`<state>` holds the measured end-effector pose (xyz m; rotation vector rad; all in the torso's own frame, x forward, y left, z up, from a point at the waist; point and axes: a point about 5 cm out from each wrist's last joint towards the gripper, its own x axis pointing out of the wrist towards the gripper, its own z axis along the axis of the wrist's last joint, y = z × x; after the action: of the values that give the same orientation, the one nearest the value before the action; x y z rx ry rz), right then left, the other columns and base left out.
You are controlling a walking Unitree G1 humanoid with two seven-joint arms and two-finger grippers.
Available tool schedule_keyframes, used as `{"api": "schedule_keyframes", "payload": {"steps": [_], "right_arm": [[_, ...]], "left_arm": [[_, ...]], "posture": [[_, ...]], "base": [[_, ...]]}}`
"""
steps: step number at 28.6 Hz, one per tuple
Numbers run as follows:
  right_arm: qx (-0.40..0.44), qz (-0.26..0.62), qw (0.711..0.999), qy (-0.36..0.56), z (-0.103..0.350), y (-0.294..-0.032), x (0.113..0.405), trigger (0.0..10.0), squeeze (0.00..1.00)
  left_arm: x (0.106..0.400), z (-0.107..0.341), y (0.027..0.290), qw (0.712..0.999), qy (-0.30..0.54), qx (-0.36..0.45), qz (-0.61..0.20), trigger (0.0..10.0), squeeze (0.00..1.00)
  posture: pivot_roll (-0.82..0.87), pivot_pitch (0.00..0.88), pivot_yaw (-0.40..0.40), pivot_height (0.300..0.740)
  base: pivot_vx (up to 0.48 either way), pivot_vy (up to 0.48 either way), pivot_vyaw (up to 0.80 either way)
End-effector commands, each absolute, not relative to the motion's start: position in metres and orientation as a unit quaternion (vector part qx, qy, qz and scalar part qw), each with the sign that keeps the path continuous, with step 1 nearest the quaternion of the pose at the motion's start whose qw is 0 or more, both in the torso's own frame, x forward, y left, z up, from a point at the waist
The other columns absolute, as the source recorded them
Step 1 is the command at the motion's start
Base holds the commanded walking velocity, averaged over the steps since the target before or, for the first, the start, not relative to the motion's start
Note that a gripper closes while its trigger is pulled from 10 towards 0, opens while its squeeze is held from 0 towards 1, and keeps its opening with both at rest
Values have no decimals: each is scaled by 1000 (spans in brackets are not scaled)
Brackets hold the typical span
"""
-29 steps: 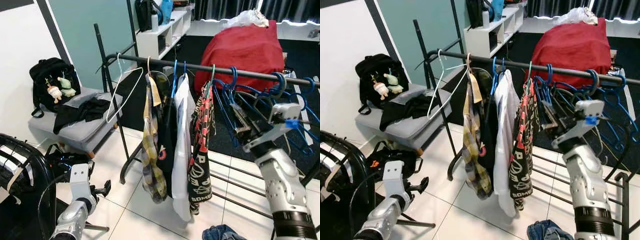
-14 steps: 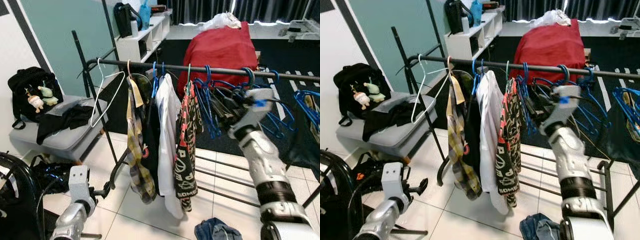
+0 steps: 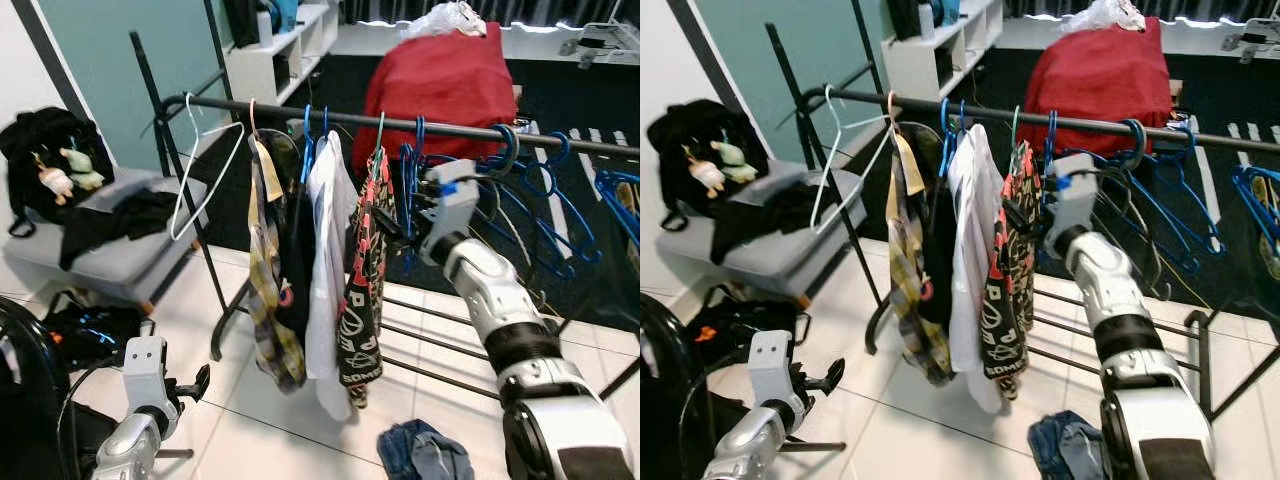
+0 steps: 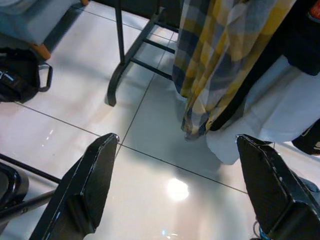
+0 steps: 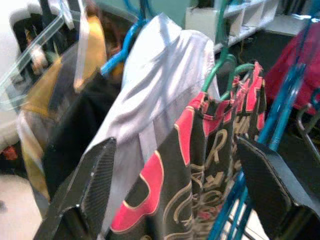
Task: Hang hanger
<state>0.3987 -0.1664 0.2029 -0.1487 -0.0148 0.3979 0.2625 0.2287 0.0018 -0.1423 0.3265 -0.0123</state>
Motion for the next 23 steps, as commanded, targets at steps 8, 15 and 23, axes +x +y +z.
{"api": "schedule_keyframes", "payload": {"steps": [8, 15, 23], "right_arm": [[-103, 148, 982, 56, 201, -166, 411, 10000, 0], [-92, 140, 983, 81, 199, -161, 413, 10000, 0], [-98, 105, 985, 97, 202, -169, 416, 6706, 0]], "left_arm": [[258, 5, 228, 986, 151, -78, -1, 10000, 0], [247, 5, 232, 986, 150, -75, 1, 10000, 0], [241, 5, 233, 985, 154, -73, 3, 10000, 0]], "posture": [[-87, 236, -44, 740], [-67, 272, -55, 740], [-65, 273, -47, 740]], "base": [[0, 0, 0], [0, 0, 0], [0, 0, 0]]}}
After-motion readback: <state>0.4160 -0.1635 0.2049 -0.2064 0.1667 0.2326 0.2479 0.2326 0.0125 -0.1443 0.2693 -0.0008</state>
